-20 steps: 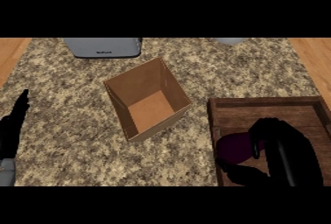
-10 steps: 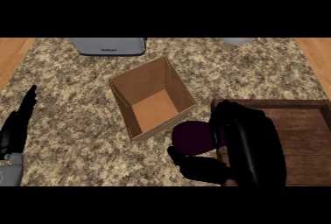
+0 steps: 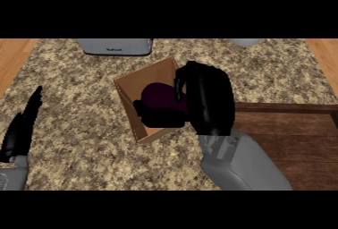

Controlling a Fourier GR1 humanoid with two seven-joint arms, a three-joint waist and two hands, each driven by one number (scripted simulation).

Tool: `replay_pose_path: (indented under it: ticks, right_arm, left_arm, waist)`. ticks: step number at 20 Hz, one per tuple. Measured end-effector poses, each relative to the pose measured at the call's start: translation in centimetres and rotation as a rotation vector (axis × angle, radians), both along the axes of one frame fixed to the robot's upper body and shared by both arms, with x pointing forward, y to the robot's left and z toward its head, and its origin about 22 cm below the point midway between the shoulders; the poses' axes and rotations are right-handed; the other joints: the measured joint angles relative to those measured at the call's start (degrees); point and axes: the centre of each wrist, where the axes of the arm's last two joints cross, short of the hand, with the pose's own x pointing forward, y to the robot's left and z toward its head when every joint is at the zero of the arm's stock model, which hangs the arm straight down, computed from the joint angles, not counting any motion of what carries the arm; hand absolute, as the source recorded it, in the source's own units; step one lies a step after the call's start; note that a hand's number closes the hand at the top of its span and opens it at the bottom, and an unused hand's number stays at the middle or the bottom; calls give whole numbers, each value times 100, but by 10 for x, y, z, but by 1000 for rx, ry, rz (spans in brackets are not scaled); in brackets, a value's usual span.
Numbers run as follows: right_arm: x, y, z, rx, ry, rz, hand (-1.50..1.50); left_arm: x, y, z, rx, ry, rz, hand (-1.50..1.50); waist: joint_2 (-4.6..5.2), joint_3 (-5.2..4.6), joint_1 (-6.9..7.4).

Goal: Pick the eggplant from the tray and place it in the cardboard box

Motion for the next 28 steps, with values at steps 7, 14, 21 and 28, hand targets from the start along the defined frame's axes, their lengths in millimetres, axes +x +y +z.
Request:
replay_pose_path:
  ticks: [7,14,21,28]
  right_arm:
    - [60,28,-12,51,64,-3,150]
    - [100,41,-42,25,102,-72,150]
    - [123,29,-62,139,218,-140,-150]
    - [132,27,-67,219,144,-116,-150]
  left_arm:
    - [8,0,5,1,-8,-13,0]
    - [7,1,0,0,-6,-23,0]
    - [16,-6,6,2,-11,-45,0]
    - [16,-7,8,-3,-14,-58,0]
  waist:
    - [19,0,39]
    - [41,-2,124]
    - [79,0,250]
    - [90,3,292]
